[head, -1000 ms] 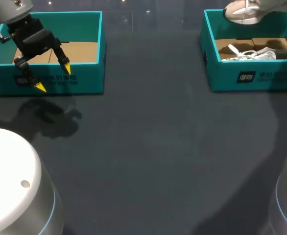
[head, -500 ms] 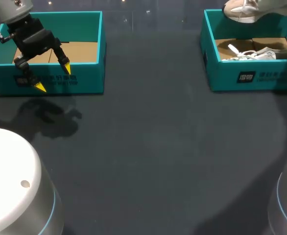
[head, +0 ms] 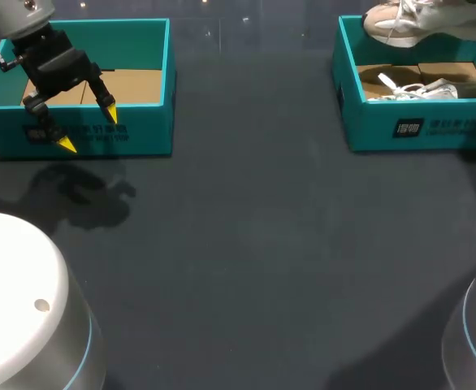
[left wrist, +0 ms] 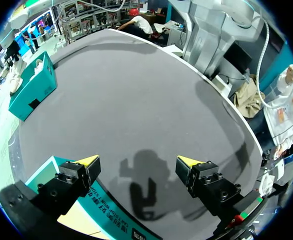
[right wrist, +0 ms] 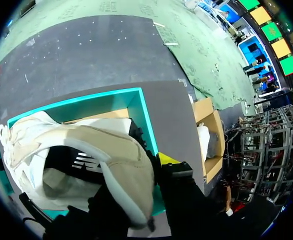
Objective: Take the shoe out of the shoebox, open the shoe tongue, remove and reinsert the insole, then place the shoe into the shoebox
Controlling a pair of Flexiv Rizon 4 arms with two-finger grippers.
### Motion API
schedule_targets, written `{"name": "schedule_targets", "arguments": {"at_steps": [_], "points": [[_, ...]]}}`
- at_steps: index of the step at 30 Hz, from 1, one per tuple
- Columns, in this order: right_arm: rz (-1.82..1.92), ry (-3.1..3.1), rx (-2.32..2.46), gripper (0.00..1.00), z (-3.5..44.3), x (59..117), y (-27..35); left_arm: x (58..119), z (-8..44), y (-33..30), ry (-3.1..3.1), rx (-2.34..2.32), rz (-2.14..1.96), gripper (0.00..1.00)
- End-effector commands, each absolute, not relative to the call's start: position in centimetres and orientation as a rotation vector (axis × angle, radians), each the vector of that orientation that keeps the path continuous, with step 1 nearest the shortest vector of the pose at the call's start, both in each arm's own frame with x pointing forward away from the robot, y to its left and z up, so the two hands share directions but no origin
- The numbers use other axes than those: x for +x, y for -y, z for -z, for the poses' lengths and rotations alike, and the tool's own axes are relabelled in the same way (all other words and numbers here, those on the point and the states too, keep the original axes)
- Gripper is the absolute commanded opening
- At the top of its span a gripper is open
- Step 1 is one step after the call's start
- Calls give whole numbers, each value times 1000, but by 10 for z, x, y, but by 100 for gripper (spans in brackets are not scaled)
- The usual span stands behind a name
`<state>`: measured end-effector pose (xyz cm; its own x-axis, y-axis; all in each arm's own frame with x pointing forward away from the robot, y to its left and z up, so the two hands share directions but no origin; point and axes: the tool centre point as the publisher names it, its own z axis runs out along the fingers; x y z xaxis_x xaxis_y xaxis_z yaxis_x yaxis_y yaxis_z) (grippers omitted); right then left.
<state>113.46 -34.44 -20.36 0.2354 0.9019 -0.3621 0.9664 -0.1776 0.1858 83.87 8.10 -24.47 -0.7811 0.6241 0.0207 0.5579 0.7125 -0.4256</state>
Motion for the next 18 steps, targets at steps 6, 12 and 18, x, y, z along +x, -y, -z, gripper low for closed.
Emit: {"name": "schedule_targets", "arguments": {"at_steps": [6,12,18], "points": [[215,-1725,2136,0,217,1121,340,839,245,-81,2754,-960,-601,100],[207,-1725,2141,0,228,1115,334,839,245,-81,2754,-960,-601,100],[197,-1745,2108,0,238,1117,329,839,245,-81,2754,-960,-601,100]]}}
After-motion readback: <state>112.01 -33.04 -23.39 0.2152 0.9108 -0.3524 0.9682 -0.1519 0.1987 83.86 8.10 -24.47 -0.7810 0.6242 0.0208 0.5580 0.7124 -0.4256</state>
